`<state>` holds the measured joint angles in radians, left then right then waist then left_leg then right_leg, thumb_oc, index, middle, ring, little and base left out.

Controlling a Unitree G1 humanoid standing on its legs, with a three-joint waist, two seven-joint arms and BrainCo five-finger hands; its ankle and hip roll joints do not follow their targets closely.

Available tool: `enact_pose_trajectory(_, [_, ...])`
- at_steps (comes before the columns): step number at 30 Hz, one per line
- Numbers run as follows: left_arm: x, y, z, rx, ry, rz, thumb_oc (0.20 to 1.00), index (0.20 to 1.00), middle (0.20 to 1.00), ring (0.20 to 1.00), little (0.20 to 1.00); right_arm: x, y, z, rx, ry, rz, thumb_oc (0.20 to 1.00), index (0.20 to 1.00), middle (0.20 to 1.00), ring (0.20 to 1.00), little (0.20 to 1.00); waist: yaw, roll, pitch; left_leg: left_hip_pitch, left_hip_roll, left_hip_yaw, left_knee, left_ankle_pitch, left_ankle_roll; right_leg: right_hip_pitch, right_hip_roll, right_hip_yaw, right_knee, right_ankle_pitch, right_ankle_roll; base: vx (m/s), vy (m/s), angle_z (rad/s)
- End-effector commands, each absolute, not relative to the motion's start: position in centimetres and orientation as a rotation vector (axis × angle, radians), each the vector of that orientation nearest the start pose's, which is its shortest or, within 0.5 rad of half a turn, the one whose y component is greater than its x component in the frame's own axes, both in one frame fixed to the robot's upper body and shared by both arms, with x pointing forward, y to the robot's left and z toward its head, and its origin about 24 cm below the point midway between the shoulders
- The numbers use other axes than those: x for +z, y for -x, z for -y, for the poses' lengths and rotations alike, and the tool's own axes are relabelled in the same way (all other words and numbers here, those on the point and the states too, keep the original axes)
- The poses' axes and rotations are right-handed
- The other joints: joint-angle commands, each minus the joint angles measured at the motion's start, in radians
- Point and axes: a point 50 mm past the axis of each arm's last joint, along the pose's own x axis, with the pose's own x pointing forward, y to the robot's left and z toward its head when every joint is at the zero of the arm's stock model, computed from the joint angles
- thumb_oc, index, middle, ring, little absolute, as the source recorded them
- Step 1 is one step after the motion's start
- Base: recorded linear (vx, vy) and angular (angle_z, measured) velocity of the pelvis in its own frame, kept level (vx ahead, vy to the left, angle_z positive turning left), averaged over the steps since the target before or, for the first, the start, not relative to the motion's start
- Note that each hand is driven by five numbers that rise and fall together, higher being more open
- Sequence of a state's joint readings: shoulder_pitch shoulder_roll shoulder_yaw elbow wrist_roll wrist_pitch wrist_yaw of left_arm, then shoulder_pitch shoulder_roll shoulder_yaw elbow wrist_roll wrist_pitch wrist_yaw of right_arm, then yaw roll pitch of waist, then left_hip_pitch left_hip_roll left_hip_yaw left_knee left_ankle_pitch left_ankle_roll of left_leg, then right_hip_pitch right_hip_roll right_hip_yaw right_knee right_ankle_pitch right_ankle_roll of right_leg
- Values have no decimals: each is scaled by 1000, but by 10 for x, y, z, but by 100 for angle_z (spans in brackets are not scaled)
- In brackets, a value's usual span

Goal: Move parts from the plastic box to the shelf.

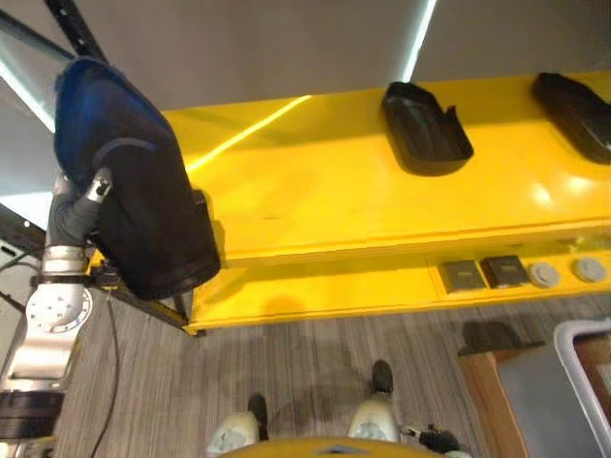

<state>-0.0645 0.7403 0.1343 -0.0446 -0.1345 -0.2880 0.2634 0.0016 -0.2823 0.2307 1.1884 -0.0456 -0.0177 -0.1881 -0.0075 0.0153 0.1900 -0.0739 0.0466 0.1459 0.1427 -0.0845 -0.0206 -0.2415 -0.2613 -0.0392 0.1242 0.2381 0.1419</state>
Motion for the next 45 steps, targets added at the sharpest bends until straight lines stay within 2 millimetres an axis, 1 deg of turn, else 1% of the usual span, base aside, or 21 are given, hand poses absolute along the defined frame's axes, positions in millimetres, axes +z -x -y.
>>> enact_pose_trajectory(1, [209,-248,-270,232,-540,720,200,200,200,200,200,-155,-111,230,-6,482,-1093,1000,1000,1000,1000,1000,-38,14,-26,13,28,-123,-80,48,-49,127,86,57,-91,-162,21,45,166,-33])
enact_pose_trajectory(2, [207,-252,-270,234,-535,708,200,200,200,200,200,-157,-103,227,-82,327,-1116,1000,1000,1000,1000,1000,-40,6,-32,21,21,-113,-93,49,-44,140,92,49,-106,-168,17,28,121,-17])
enact_pose_trajectory(3, [210,-256,-267,236,-510,721,200,200,200,200,200,-158,-101,227,-139,258,-1124,1000,1000,1000,1000,1000,-50,-2,-35,22,18,-101,-105,53,-42,133,85,52,-126,-155,17,-5,55,-21])
enact_pose_trajectory(4, [208,-259,-266,246,-468,718,200,200,200,200,200,-158,-103,226,-136,269,-1125,1000,1000,1000,1000,1000,-47,-10,-38,26,17,-90,-114,56,-42,139,84,48,-153,-139,23,-22,-15,-39])
enact_pose_trajectory(6, [201,-268,-261,206,-380,678,200,200,200,200,200,-161,-98,225,-27,392,-1168,1000,1000,1000,1000,1000,-50,-21,-40,21,20,-92,-121,65,-42,144,106,91,-172,-141,19,17,-52,-27])
enact_pose_trajectory(8, [198,-273,-265,196,-362,642,200,200,200,200,200,-163,-91,225,55,457,-1206,1000,1000,1000,1000,1000,-41,-26,-45,27,31,-89,-146,78,-51,150,102,62,-198,-131,17,49,-66,-8])
enact_pose_trajectory(12, [207,-288,-268,206,-325,633,200,200,200,200,200,-162,-90,231,7,434,-1199,1000,1000,1000,1000,1000,-56,-26,-45,24,52,-88,-183,111,-65,138,123,58,-211,-131,12,10,-82,-2])
enact_pose_trajectory(13, [212,-297,-275,236,-288,618,200,200,200,200,200,-162,-86,235,-51,385,-1214,1000,1000,1000,1000,1000,-69,-23,-40,20,67,-86,-209,130,-73,123,133,48,-211,-134,13,-2,-59,7])
enact_pose_trajectory(14, [213,-298,-275,234,-287,620,200,200,200,200,200,-162,-86,235,-52,383,-1214,1000,1000,1000,1000,1000,-67,-23,-40,20,68,-87,-211,132,-73,123,133,47,-211,-133,12,-18,-88,5])
enact_pose_trajectory(16, [212,-319,-279,222,-175,539,200,200,200,200,200,-161,-88,241,-55,412,-1225,1000,1000,1000,1000,1000,-83,-14,-29,5,82,-86,-226,154,-83,105,144,41,-211,-131,11,-59,-72,0])
enact_pose_trajectory(17, [225,-334,-288,216,-179,492,200,200,200,200,200,-159,-93,245,-45,441,-1226,1000,1000,1000,1000,1000,-90,-5,-18,-15,91,-93,-230,168,-90,89,146,26,-211,-126,13,-61,-61,2])
enact_pose_trajectory(18, [226,-335,-288,212,-179,495,200,200,200,200,200,-159,-94,244,-46,437,-1224,1000,1000,1000,1000,1000,-89,-6,-17,-16,91,-95,-230,169,-90,88,146,24,-211,-126,13,-60,-66,10])
enact_pose_trajectory(19, [242,-347,-301,233,-232,444,200,200,200,200,200,-156,-101,248,-55,446,-1205,1000,1000,1000,1000,1000,-102,5,-10,-30,96,-99,-230,178,-96,78,147,19,-211,-121,16,-27,-28,13])
enact_pose_trajectory(20, [244,-348,-300,229,-233,447,200,200,200,200,200,-156,-102,247,-56,441,-1204,1000,1000,1000,1000,1000,-100,3,-9,-30,96,-100,-230,178,-97,78,147,18,-211,-121,16,-42,-35,19])
enact_pose_trajectory(21, [257,-354,-318,272,-251,394,200,200,200,200,200,-154,-108,250,-82,421,-1189,1000,1000,1000,1000,1000,-110,11,1,-41,100,-99,-230,185,-101,65,147,18,-211,-115,19,-20,-15,11])
enact_pose_trajectory(22, [260,-359,-321,281,-280,355,200,200,200,200,200,-153,-110,250,-84,417,-1185,1000,1000,1000,1000,1000,-113,14,8,-46,101,-98,-230,188,-102,60,146,17,-211,-111,20,-32,-20,5])
enact_pose_trajectory(23, [269,-361,-324,286,-322,347,200,200,200,200,200,-152,-113,251,-88,416,-1183,1000,1000,1000,1000,1000,-116,19,15,-50,100,-98,-230,190,-102,54,146,19,-211,-107,21,-26,-10,-5])
enact_pose_trajectory(27, [284,-362,-339,312,-421,277,200,200,200,200,200,-151,-123,244,-48,410,-1159,1000,1000,1000,1000,1000,-123,20,40,-82,100,-95,-230,197,-106,11,146,32,-211,-89,24,-36,-3,-4])
enact_pose_trajectory(31, [288,-364,-343,339,-468,234,200,200,200,200,200,-150,-135,234,-5,401,-1124,1000,1000,1000,1000,1000,-127,21,55,-115,104,-89,-230,206,-112,-22,146,38,-211,-76,26,-22,-14,-7])
enact_pose_trajectory(40, [289,-367,-336,294,-564,219,200,200,200,200,200,-144,-154,226,29,406,-1059,1000,1000,1000,1000,1000,-119,23,100,-169,99,-94,-230,221,-114,-70,142,44,-211,-59,29,-9,-4,-3])
enact_pose_trajectory(45, [303,-370,-326,277,-609,258,200,200,200,200,200,-141,-161,224,20,386,-1028,1000,1000,1000,1000,1000,-123,24,119,-194,94,-97,-230,227,-115,-92,139,49,-211,-50,30,-19,4,4])
